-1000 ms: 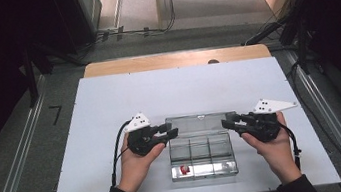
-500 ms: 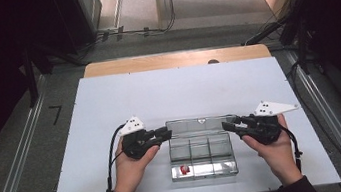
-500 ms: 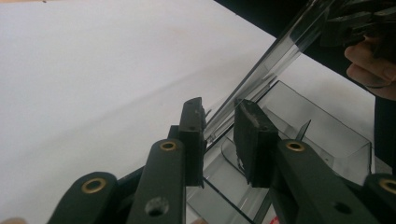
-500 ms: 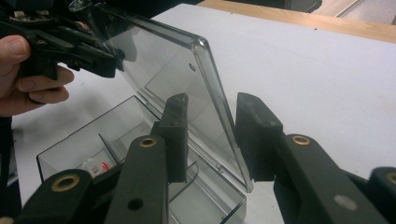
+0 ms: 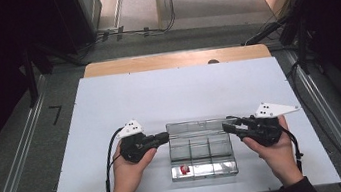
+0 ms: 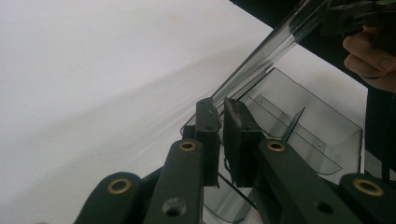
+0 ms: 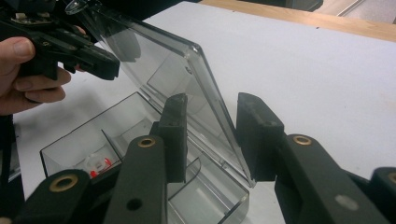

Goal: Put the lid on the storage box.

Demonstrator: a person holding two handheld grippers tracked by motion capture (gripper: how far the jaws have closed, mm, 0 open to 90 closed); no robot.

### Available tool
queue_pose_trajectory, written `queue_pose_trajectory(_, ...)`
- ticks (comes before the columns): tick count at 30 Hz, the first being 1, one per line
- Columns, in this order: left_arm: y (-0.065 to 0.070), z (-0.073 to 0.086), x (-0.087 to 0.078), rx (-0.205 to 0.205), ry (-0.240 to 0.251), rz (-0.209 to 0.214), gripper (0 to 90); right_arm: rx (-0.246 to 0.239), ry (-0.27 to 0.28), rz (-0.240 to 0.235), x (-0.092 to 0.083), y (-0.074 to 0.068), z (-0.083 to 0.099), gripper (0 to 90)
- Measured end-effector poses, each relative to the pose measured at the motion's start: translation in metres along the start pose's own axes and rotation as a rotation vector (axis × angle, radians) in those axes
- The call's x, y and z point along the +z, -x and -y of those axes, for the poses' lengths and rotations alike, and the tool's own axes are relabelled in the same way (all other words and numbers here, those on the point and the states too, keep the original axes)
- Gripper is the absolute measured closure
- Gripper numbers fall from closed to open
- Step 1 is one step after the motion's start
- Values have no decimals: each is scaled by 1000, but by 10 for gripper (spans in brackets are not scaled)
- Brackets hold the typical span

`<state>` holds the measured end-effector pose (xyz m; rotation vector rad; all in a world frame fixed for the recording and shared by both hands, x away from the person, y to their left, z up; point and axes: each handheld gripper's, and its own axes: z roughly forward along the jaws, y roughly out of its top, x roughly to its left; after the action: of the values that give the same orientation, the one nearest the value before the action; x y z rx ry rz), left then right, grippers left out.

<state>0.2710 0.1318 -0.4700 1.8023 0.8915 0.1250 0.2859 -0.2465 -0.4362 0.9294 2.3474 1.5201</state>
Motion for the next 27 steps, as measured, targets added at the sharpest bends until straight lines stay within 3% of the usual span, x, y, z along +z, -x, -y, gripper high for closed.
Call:
queue_pose_trajectory(9, 0, 3, -2, 1, 5, 20, 888, -3, -3, -1, -2, -2, 2, 620)
queue_pose_trajectory(16, 2, 6, 1, 12, -20, 36, 899, -12, -7, 2, -3, -3, 3, 620)
queue_pose_trajectory(27, 7, 4, 1, 26, 0, 49, 900, -16, -15, 6, -6, -5, 6, 614)
